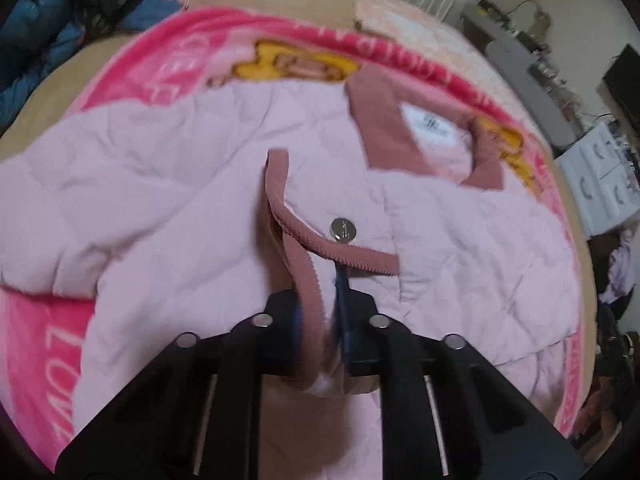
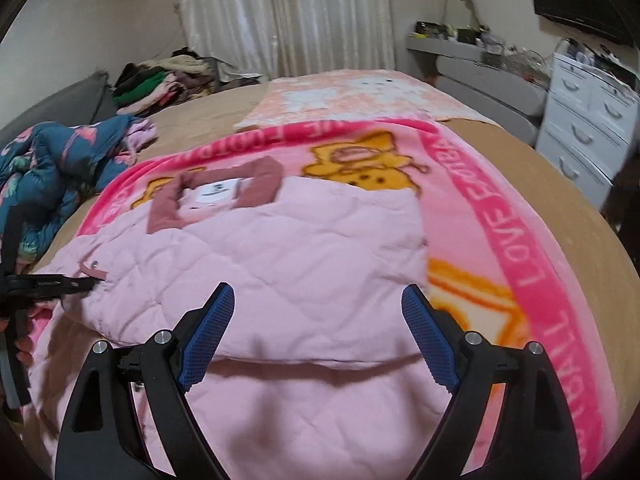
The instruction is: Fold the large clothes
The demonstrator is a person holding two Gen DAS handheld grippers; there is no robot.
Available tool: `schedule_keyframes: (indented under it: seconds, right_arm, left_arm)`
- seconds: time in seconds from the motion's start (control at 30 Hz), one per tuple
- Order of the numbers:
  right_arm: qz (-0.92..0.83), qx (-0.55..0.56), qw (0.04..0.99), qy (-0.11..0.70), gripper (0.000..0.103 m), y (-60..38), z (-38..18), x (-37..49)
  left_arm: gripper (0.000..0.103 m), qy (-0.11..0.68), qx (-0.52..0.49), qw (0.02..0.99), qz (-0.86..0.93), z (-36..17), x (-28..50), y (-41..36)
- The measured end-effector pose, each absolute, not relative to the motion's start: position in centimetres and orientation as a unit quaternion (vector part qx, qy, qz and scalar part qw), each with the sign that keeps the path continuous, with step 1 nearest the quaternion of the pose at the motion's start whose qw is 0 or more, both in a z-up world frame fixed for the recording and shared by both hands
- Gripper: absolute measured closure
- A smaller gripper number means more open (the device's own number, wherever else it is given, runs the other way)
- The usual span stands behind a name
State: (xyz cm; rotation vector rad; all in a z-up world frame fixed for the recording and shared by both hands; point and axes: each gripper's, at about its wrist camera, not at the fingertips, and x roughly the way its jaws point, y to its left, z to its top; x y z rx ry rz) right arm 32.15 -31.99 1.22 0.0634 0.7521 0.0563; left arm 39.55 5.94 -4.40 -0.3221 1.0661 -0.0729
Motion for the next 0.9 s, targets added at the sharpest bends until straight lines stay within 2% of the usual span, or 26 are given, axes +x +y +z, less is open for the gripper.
schedule_keyframes:
  seconds: [0.33,0.67,0.9]
  right_arm:
    - [0.037,0.03,0.933,0.357,0.018,-31.9,2.4,33.3]
    - [0.056,0.013,0.916,0.397,0.018,-28.9,-0.8,36.4]
    - [0.035,0.024,0.895,0.444,0.018,-29.4,-3.7,38.0]
  left_arm:
    - [0.1,0.426,-0.127,0.894,-0.05,3.3,39.5,7.4]
    - [0.1,0.49,-0.095,0.866,-0.012,-4.4,39.3,7.6]
    - [0.099,0.489,-0.083,0.868,-0.007,-5.6,39.2,7.3]
